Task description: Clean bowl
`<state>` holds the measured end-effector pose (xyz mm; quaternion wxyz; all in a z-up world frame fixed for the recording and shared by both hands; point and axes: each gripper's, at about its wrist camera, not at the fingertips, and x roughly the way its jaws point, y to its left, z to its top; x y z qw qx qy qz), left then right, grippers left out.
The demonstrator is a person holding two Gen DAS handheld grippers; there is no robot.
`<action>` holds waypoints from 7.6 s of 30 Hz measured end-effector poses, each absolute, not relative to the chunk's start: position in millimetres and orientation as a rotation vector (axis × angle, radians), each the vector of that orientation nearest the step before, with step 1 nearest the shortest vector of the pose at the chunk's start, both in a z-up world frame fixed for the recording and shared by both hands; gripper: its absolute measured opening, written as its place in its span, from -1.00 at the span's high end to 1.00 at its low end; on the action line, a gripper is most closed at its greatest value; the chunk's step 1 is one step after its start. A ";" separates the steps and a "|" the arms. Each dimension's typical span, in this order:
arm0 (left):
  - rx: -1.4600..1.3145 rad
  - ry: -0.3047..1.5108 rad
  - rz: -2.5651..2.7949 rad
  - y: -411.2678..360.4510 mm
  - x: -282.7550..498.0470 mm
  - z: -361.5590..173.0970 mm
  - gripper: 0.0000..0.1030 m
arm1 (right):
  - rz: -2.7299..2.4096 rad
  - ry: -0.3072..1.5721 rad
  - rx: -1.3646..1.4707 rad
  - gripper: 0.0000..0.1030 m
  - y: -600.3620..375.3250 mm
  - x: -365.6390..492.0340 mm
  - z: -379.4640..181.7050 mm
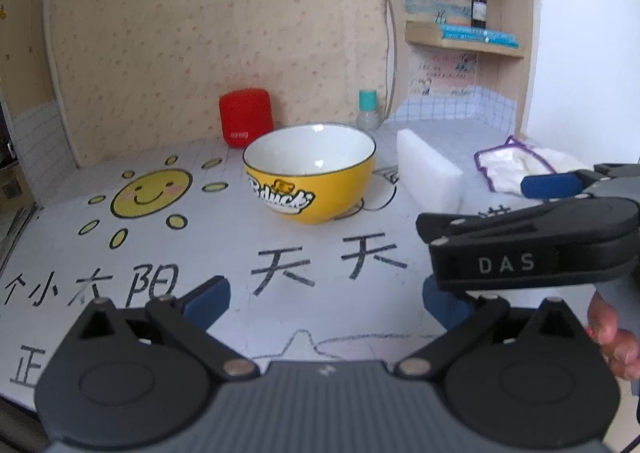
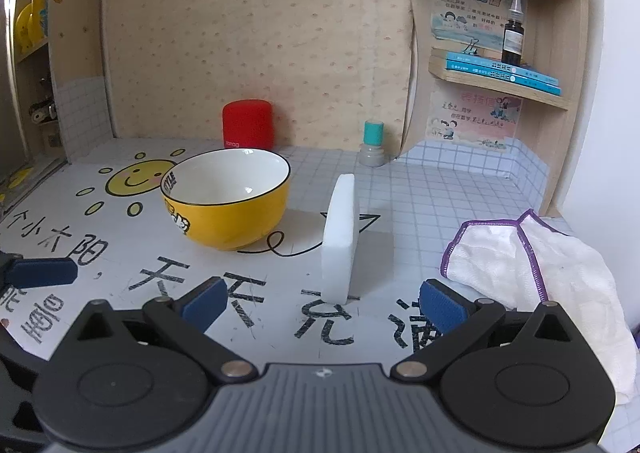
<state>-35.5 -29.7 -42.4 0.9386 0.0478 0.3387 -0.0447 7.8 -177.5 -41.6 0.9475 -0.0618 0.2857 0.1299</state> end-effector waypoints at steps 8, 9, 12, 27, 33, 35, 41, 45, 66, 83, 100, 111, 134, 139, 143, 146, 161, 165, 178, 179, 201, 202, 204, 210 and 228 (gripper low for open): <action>0.085 0.659 -0.091 -24.4 -41.4 -43.3 -1.00 | 0.267 0.576 -0.132 -1.00 -175.1 6.6 -40.1; 0.083 0.656 -0.089 -24.0 -41.8 -42.8 -1.00 | 0.267 0.576 -0.131 -1.00 -175.0 6.4 -40.1; 0.070 0.669 -0.085 -24.0 -41.1 -41.4 -1.00 | 0.260 0.578 -0.126 -1.00 -175.2 6.2 -40.2; 0.076 0.698 -0.022 -30.2 -41.5 -41.9 -1.00 | 0.238 0.569 -0.111 -1.00 -171.6 2.8 -36.4; 0.073 0.711 -0.023 -30.9 -41.1 -43.0 -1.00 | 0.218 0.574 -0.103 -1.00 -174.7 4.9 -35.7; 0.066 0.710 -0.027 -30.7 -40.9 -42.0 -1.00 | 0.216 0.576 -0.106 -1.00 -174.1 5.2 -35.8; 0.083 0.709 -0.021 -32.9 -38.7 -42.1 -1.00 | 0.215 0.586 -0.122 -1.00 -171.7 7.6 -36.7; 0.105 0.718 -0.023 -35.2 -37.1 -41.9 -1.00 | 0.208 0.590 -0.124 -1.00 -171.3 9.9 -36.8; 0.093 0.723 -0.065 -35.7 -38.6 -34.4 -1.00 | 0.213 0.588 -0.142 -1.00 -164.8 10.6 -29.4; 0.112 0.727 -0.027 -35.2 -36.3 -32.1 -1.00 | 0.215 0.608 -0.165 -1.00 -160.7 15.2 -26.9; 0.124 0.738 -0.028 -42.4 -34.4 -32.8 -1.00 | 0.174 0.603 -0.143 -1.00 -169.4 12.6 -24.6; 0.135 0.747 -0.019 -43.8 -35.1 -34.0 -1.00 | 0.170 0.594 -0.211 -1.00 -160.9 9.6 -26.3; 0.116 0.757 -0.050 -43.3 -37.6 -36.6 -1.00 | 0.189 0.606 -0.177 -1.00 -160.6 7.7 -24.9; 0.117 0.759 -0.045 -42.0 -37.0 -38.1 -1.00 | 0.188 0.616 -0.156 -1.00 -161.2 8.4 -25.0; 0.113 0.761 -0.048 -41.6 -36.5 -38.2 -1.00 | 0.170 0.620 -0.174 -1.00 -158.2 8.7 -26.2; 0.110 0.765 -0.054 -41.4 -36.9 -38.1 -1.00 | 0.176 0.623 -0.163 -1.00 -158.2 8.9 -26.5; 0.093 0.772 -0.082 -41.9 -35.8 -39.8 -1.00 | 0.175 0.629 -0.180 -1.00 -153.8 11.8 -30.8; 0.095 0.765 -0.072 -42.1 -36.3 -39.0 -1.00 | 0.176 0.620 -0.184 -1.00 -152.6 10.6 -29.8; 0.126 0.759 -0.041 -46.7 -40.0 -36.5 -1.00 | 0.179 0.607 -0.204 -1.00 -148.8 6.7 -27.0; 0.129 0.758 -0.040 -46.8 -40.4 -36.3 -1.00 | 0.178 0.608 -0.203 -1.00 -149.4 6.7 -27.4; 0.166 0.766 -0.052 -62.4 -44.5 -38.1 -1.00 | 0.192 0.598 -0.183 -1.00 -158.7 3.1 -25.7; 0.166 0.768 -0.054 -62.9 -44.0 -38.6 -1.00 | 0.192 0.598 -0.184 -1.00 -158.8 3.1 -26.0; 0.167 0.769 -0.057 -63.4 -43.5 -39.0 -1.00 | 0.190 0.603 -0.185 -1.00 -159.3 4.1 -27.5; 0.170 0.774 -0.055 -63.8 -42.7 -40.2 -1.00 | 0.188 0.606 -0.177 -1.00 -159.9 5.3 -27.7; 0.166 0.776 -0.052 -66.1 -45.0 -40.7 -1.00 | 0.206 0.605 -0.183 -1.00 -157.7 6.8 -29.6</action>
